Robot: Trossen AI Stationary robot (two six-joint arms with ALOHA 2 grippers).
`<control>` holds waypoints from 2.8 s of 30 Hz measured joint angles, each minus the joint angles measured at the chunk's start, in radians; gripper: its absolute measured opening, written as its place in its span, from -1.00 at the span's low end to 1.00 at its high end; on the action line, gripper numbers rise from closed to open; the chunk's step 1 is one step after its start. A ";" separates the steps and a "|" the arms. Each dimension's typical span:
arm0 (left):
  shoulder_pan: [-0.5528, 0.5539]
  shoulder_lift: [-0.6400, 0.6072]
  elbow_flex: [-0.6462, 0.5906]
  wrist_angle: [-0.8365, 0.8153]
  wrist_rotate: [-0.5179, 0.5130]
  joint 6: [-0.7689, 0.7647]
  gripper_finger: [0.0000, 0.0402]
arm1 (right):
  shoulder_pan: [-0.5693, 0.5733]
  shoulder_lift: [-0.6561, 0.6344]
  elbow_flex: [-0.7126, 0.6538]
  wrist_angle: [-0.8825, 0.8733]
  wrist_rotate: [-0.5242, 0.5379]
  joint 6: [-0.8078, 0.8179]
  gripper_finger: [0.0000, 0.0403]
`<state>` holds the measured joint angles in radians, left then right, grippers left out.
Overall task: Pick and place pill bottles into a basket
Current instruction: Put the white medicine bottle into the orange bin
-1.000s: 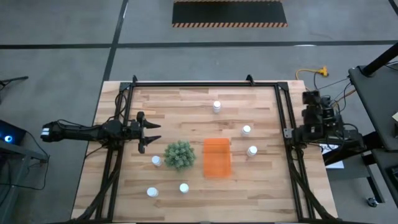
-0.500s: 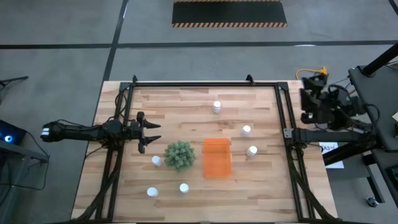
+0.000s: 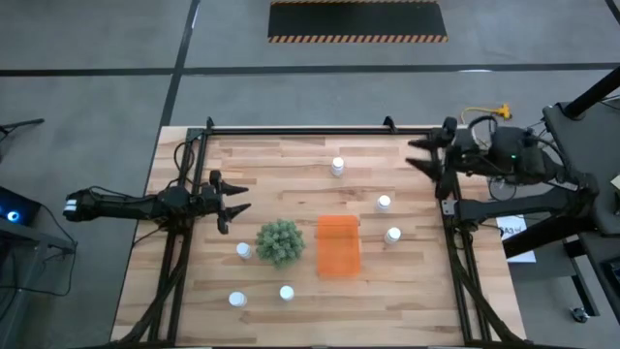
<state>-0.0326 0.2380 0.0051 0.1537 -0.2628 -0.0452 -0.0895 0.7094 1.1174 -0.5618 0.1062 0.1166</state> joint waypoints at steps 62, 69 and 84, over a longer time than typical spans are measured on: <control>0.000 0.000 0.000 -0.005 0.001 0.000 0.08 | 0.006 0.686 0.483 -1.006 -0.209 0.164 0.02; 0.000 0.000 0.000 -0.005 0.001 0.000 0.08 | 0.008 0.688 0.483 -1.006 -0.187 0.081 0.11; 0.000 0.000 0.000 -0.005 0.001 0.000 0.08 | 0.048 0.651 0.476 -1.005 -0.155 -0.065 0.67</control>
<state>-0.0329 0.2382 0.0051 0.1486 -0.2616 -0.0455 -0.0413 1.3605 1.5933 -1.5673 -0.0484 0.0518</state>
